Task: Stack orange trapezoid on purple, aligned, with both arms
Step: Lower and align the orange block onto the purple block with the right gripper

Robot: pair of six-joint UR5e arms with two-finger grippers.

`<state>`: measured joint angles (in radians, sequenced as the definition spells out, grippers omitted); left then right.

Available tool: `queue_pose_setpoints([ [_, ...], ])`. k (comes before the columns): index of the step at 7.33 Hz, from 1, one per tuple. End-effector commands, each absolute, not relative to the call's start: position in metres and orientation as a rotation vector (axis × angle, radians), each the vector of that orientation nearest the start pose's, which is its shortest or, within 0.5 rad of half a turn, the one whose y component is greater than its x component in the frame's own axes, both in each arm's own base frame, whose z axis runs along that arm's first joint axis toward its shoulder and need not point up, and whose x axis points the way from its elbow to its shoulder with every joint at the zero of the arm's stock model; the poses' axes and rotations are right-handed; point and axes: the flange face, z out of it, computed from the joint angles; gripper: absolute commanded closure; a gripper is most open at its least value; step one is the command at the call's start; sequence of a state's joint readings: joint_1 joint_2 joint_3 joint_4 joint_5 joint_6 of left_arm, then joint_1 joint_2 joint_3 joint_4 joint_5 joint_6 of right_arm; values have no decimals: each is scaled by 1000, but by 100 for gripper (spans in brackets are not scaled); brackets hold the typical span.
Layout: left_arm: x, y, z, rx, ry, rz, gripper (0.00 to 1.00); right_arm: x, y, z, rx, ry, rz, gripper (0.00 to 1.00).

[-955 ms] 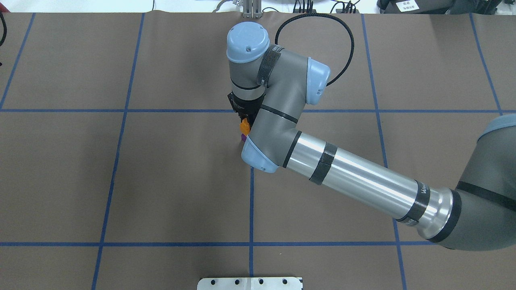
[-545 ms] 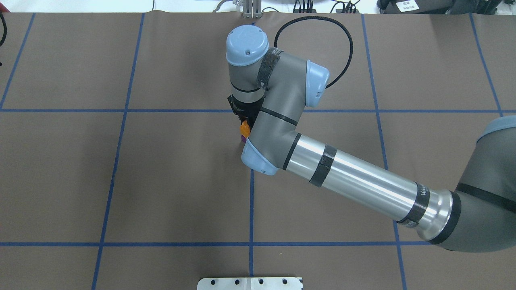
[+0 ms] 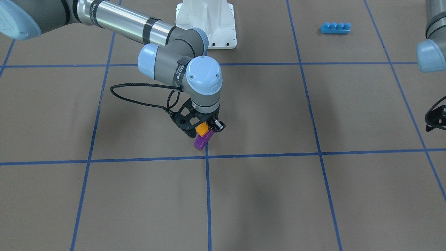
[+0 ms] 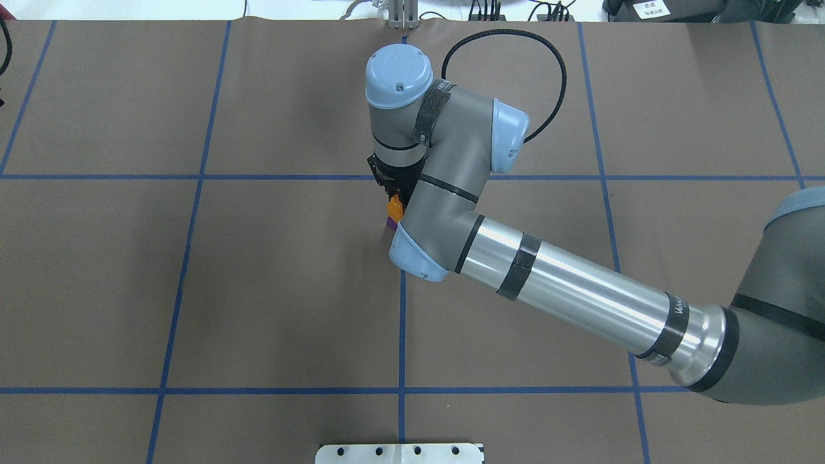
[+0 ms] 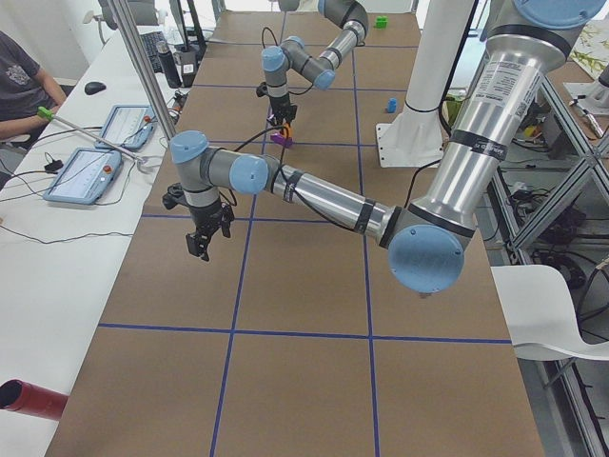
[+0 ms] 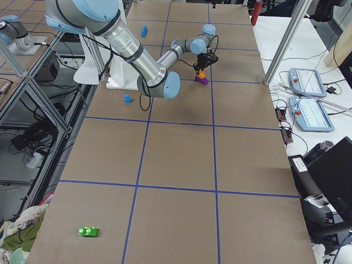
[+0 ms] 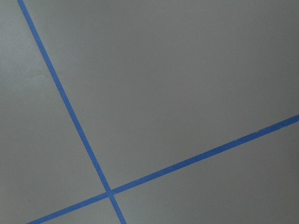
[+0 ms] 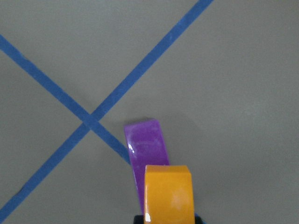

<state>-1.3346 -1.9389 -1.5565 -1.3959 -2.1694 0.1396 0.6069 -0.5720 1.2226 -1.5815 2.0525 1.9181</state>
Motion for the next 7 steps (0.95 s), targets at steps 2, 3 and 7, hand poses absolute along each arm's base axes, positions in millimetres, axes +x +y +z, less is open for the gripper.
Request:
queue_pose_setpoints([
  [2, 74, -634, 489, 140, 609, 417, 0, -610, -528, 168, -387, -701, 746, 100],
  [3, 74, -634, 489, 140, 609, 417, 0, -611, -527, 169, -383, -699, 745, 100],
  [7, 74, -634, 489, 138, 609, 411, 0, -617, -522, 174, -359, -695, 743, 100],
])
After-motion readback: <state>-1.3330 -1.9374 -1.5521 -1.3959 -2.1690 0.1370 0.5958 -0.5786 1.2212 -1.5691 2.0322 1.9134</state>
